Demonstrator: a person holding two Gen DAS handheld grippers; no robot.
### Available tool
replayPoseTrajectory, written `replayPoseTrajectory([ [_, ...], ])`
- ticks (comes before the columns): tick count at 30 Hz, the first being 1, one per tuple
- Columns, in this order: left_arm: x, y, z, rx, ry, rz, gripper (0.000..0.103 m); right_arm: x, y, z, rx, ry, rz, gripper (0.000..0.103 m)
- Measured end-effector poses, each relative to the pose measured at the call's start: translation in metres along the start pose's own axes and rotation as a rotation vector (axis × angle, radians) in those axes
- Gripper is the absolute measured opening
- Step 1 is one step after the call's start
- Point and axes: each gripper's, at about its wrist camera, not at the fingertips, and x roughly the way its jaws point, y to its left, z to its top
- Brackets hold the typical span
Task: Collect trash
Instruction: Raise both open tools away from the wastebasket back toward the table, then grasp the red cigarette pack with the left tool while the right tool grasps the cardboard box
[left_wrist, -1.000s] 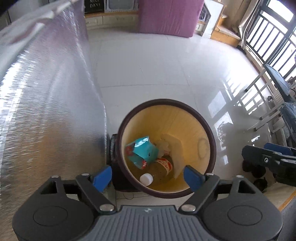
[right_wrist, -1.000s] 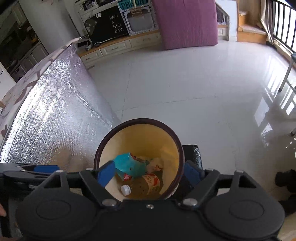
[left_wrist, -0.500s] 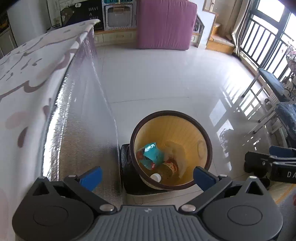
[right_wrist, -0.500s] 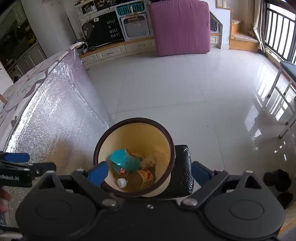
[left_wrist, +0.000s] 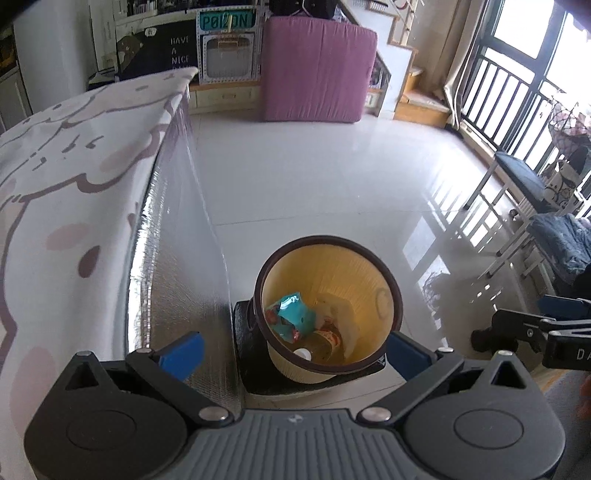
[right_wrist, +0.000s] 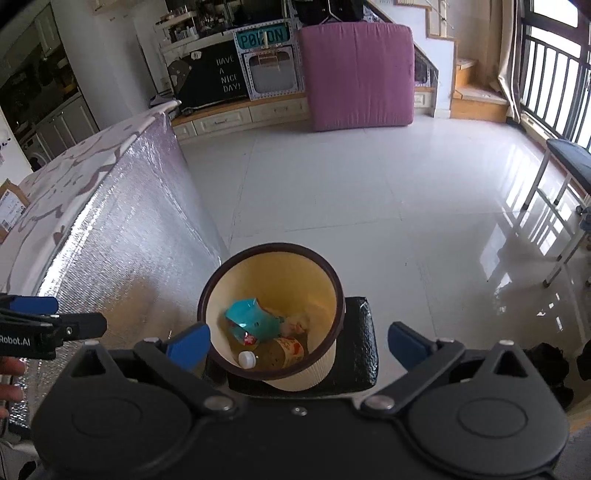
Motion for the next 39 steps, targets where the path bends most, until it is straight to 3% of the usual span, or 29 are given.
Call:
replayPoseTrajectory([
  [8,-0.042,0.024,-0.004,-0.015,-0.081,-0.014,0.103,-0.029,0.021,0.005,-0.032,-0.061,0.003,0.103],
  [16,-0.096,0.072,-0.007,-0.053,-0.173,0.011,0.103,-0.046,0.070,0.013,-0.080,-0.125,0.060,0.103],
  [26,-0.143,0.174,-0.024,-0.143,-0.257,0.110,0.103,-0.034,0.171,0.025,-0.201,-0.154,0.173,0.103],
  [39,-0.173,0.331,-0.045,-0.290,-0.316,0.317,0.103,0.000,0.322,0.042,-0.340,-0.175,0.338,0.103],
])
